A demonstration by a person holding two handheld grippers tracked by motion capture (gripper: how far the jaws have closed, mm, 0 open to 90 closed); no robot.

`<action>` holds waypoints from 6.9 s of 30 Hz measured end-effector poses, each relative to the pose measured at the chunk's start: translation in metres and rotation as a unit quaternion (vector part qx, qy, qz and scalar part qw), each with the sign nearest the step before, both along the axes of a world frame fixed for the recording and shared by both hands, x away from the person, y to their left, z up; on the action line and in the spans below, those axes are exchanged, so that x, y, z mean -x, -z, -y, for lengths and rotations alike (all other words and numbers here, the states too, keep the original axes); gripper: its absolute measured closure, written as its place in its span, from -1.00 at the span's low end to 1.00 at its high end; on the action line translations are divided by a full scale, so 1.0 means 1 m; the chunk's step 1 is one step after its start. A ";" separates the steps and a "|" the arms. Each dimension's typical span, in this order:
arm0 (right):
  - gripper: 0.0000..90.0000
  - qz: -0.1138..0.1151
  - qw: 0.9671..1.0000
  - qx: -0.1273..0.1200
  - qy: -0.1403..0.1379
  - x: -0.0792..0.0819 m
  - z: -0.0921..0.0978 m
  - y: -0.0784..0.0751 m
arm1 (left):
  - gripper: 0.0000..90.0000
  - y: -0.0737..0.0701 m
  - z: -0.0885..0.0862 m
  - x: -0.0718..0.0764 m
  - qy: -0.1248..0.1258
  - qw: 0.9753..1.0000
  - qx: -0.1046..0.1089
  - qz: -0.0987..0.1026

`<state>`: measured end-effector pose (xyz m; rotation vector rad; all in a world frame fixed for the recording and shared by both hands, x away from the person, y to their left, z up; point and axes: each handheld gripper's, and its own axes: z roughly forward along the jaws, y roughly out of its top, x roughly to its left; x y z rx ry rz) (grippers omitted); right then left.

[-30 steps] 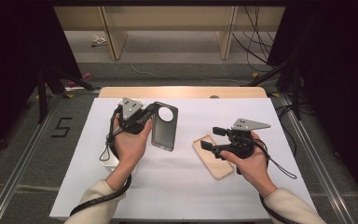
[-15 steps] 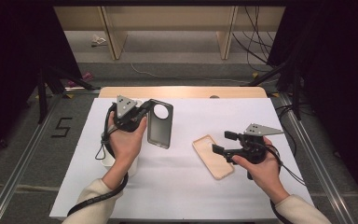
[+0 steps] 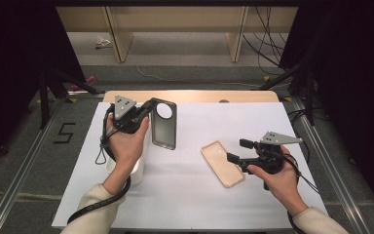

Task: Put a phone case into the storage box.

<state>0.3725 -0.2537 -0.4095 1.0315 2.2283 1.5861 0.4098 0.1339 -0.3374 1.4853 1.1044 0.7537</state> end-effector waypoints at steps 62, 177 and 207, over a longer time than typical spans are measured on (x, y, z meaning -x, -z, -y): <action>-0.63 -0.003 1.000 0.013 0.015 0.012 0.024 0.005 | 0.96 -0.017 -0.072 -0.054 -0.080 0.997 -0.012 -0.006; -0.63 -0.011 1.000 0.017 0.010 0.012 0.024 0.009 | 0.87 0.058 -0.080 -0.134 -0.105 0.986 -0.105 -0.073; -0.63 -0.018 1.000 0.022 0.011 0.011 0.023 0.011 | -0.33 0.059 -0.080 -0.130 -0.093 0.984 -0.110 -0.108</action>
